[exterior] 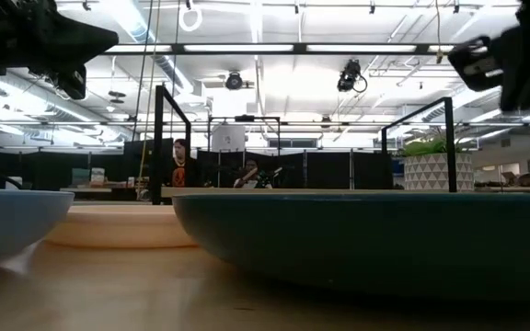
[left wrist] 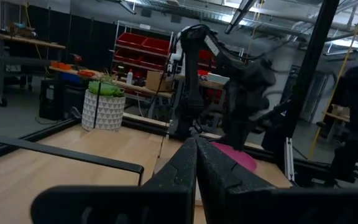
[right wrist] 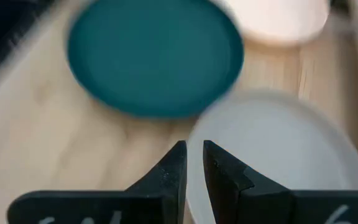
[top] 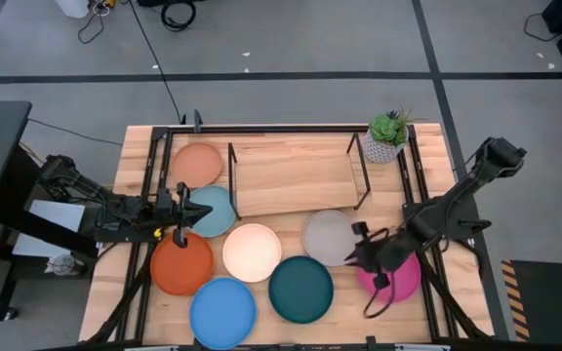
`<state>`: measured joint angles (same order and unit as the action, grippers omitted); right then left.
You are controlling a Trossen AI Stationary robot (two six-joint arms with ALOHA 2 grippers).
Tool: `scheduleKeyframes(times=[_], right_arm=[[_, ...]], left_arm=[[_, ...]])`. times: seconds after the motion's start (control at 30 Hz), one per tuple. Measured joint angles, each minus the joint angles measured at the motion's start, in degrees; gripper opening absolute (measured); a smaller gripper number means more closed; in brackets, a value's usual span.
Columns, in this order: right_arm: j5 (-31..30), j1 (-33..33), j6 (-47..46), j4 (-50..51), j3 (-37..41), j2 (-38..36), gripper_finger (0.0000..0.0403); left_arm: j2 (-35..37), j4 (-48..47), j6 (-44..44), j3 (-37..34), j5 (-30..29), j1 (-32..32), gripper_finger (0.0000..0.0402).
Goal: Place and stack plates onto a shelf
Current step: Put the gray plate on the shelf
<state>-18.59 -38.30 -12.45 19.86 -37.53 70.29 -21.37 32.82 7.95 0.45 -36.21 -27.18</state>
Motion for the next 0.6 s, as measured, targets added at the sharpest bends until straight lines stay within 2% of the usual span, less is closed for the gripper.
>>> scheduleKeyframes(times=[0.2,0.3,0.43,0.6], right_arm=[[-0.83,-1.02,-6.69,16.35,-12.74,11.76,0.0079],[2.85,-1.16,-11.61,23.19,-17.73,17.02,0.0106],[6.0,-0.93,-16.48,27.78,-21.34,22.11,0.016],[4.67,-0.85,-13.99,28.06,-22.59,26.59,0.0214]], left_arm=[[0.01,-0.02,-0.08,0.0,0.0,0.0,0.0016],[0.0,-0.07,-0.85,0.0,0.0,0.0,0.0016],[0.0,-0.09,-3.15,0.0,0.0,0.0,0.0016],[0.0,-0.1,-5.42,0.0,0.0,0.0,0.0016]])
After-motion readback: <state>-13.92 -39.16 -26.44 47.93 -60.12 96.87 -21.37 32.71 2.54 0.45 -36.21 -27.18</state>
